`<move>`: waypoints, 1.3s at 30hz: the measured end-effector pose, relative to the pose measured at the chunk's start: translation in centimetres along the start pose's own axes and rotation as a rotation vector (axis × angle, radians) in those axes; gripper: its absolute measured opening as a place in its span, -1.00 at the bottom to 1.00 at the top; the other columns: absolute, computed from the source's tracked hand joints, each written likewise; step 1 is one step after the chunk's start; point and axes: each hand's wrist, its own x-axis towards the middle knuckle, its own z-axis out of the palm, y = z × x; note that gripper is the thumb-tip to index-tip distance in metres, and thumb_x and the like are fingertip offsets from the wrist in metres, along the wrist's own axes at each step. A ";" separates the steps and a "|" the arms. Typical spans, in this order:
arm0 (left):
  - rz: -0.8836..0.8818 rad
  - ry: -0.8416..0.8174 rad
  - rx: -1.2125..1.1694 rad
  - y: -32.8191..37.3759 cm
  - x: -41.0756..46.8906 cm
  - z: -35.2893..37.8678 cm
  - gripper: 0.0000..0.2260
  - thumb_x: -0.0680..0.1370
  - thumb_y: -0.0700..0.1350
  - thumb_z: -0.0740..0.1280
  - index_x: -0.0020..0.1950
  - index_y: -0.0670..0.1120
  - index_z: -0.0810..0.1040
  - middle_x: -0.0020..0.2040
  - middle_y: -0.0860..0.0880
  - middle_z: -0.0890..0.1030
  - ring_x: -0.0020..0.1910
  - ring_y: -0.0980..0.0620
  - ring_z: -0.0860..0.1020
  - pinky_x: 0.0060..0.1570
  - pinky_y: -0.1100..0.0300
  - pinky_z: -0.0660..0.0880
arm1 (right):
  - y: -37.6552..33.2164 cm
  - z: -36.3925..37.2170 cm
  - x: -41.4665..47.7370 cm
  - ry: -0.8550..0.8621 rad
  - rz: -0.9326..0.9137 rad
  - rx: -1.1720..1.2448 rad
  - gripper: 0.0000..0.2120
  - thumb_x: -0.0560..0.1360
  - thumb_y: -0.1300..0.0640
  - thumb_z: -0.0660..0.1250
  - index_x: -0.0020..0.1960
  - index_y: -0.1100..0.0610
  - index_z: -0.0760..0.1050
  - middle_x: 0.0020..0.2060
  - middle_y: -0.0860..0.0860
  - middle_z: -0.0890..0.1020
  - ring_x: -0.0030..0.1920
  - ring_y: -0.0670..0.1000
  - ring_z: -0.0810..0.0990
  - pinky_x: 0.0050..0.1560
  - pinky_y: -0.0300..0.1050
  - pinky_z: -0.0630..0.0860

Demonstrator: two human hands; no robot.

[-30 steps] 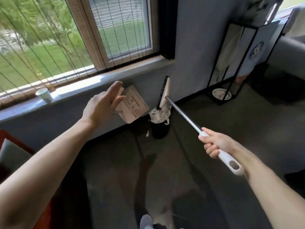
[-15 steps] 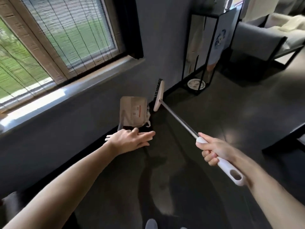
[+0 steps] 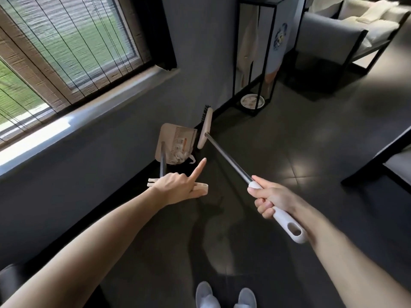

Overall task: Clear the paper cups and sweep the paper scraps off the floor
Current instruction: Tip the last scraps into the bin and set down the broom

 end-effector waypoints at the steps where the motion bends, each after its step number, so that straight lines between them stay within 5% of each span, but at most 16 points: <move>1: 0.024 0.048 0.055 0.0 0.0 0.3 -0.26 0.55 0.36 -0.06 0.43 0.02 -0.45 -0.21 -0.11 0.65 -0.25 -0.14 0.63 -0.27 0.06 0.46 | 0.3 -0.1 -0.1 -0.001 0.003 0.001 -0.40 0.59 0.26 0.25 0.54 -0.07 0.12 -0.45 0.02 0.29 -0.63 -0.16 0.24 -0.68 -0.35 0.23; 4: 0.136 0.268 0.218 -0.9 0.6 0.8 -0.24 0.52 0.36 -0.15 0.55 -0.12 0.07 -0.46 -0.01 0.55 -0.58 -0.04 0.53 -0.64 0.16 0.40 | 1.1 -0.2 -0.4 -0.010 0.006 -0.009 -0.40 0.59 0.25 0.25 0.54 -0.08 0.12 -0.44 0.02 0.29 -0.62 -0.16 0.24 -0.67 -0.35 0.23; 6: 0.187 0.292 0.245 -1.8 0.9 1.1 -0.27 0.57 0.33 -0.14 0.43 -0.16 0.41 -0.55 -0.01 0.48 -0.71 -0.01 0.42 -0.76 0.24 0.28 | 1.4 -0.2 -0.4 -0.015 0.009 -0.009 -0.39 0.59 0.25 0.25 0.54 -0.08 0.11 -0.46 0.01 0.31 -0.62 -0.16 0.24 -0.67 -0.35 0.24; 11: 0.385 0.417 0.317 -2.6 0.2 0.7 -0.32 0.62 0.29 -0.16 0.35 -0.09 0.52 -0.53 -0.07 0.46 -0.68 -0.09 0.45 -0.65 0.31 0.21 | 1.8 -1.2 -0.8 -0.007 0.013 0.037 -0.41 0.60 0.25 0.25 0.53 -0.08 0.13 -0.48 0.00 0.31 -0.63 -0.16 0.25 -0.67 -0.36 0.24; 15: 0.404 0.371 0.410 -2.5 -1.1 -0.3 -0.27 0.60 0.30 -0.29 0.41 -0.05 0.46 -0.48 -0.07 0.48 -0.63 -0.05 0.48 -0.62 0.30 0.24 | 2.1 -1.5 -0.9 -0.012 0.025 0.038 -0.42 0.60 0.24 0.24 0.53 -0.07 0.15 -0.50 0.01 0.32 -0.63 -0.16 0.25 -0.68 -0.35 0.25; 18: 0.389 0.113 0.480 -2.1 -2.5 -1.2 -0.11 0.37 0.36 -0.57 0.58 0.07 0.00 -0.14 -0.12 0.60 -0.25 -0.09 0.65 -0.37 0.13 0.53 | 2.2 -1.6 -1.0 -0.019 0.028 0.026 -0.44 0.60 0.24 0.25 0.52 -0.06 0.17 -0.52 0.01 0.34 -0.63 -0.16 0.26 -0.68 -0.35 0.26; 20: 0.370 -0.037 0.486 -0.9 -3.0 -2.0 -0.12 0.29 0.33 -0.55 0.58 0.08 -0.17 0.02 -0.13 0.59 -0.08 -0.11 0.65 -0.26 0.10 0.50 | 2.2 -1.8 -1.0 -0.015 0.029 0.026 -0.44 0.60 0.24 0.25 0.52 -0.06 0.18 -0.53 0.01 0.35 -0.63 -0.16 0.26 -0.68 -0.35 0.26; 23: 0.430 -0.029 0.553 -0.8 -3.7 -2.0 -0.16 0.34 0.31 -0.53 0.58 0.10 -0.11 -0.04 -0.12 0.60 -0.15 -0.07 0.66 -0.32 0.13 0.46 | 2.0 -1.7 -1.2 -0.018 0.023 0.043 -0.45 0.60 0.24 0.24 0.52 -0.05 0.18 -0.52 0.00 0.33 -0.63 -0.17 0.27 -0.68 -0.36 0.26; 26: 0.468 0.114 0.619 -1.5 -4.4 -1.9 -0.27 0.55 0.31 -0.38 0.45 0.11 0.37 -0.39 -0.07 0.57 -0.56 0.00 0.55 -0.59 0.23 0.41 | 2.1 -1.5 -1.5 -0.029 0.025 0.066 -0.45 0.60 0.25 0.23 0.52 -0.06 0.18 -0.55 -0.01 0.33 -0.64 -0.17 0.26 -0.68 -0.36 0.26; 27: 0.459 0.129 0.612 -1.3 -4.5 -1.7 -0.32 0.57 0.31 -0.30 0.44 0.11 0.38 -0.40 -0.08 0.57 -0.57 -0.01 0.55 -0.59 0.23 0.40 | 2.2 -1.6 -1.7 -0.032 0.026 0.070 -0.45 0.60 0.25 0.23 0.52 -0.06 0.18 -0.56 -0.01 0.33 -0.64 -0.17 0.26 -0.68 -0.36 0.26; 31: 0.354 -0.244 0.498 1.9 -5.2 0.7 -0.36 0.54 0.36 -0.16 0.57 0.13 -0.13 0.16 -0.23 0.55 0.01 -0.24 0.62 -0.10 -0.04 0.50 | 2.5 -1.8 -2.4 -0.041 0.026 0.079 -0.45 0.60 0.24 0.23 0.52 -0.06 0.17 -0.56 -0.01 0.33 -0.64 -0.17 0.26 -0.68 -0.37 0.26; 39: 0.370 -0.277 0.582 2.8 -3.4 0.8 -0.39 0.58 0.34 -0.11 0.57 0.14 -0.17 0.22 -0.21 0.53 0.08 -0.21 0.60 -0.03 -0.07 0.52 | 3.4 -3.4 -2.7 -0.008 0.025 -0.029 -0.42 0.60 0.25 0.25 0.53 -0.06 0.15 -0.56 -0.02 0.36 -0.63 -0.17 0.28 -0.66 -0.35 0.28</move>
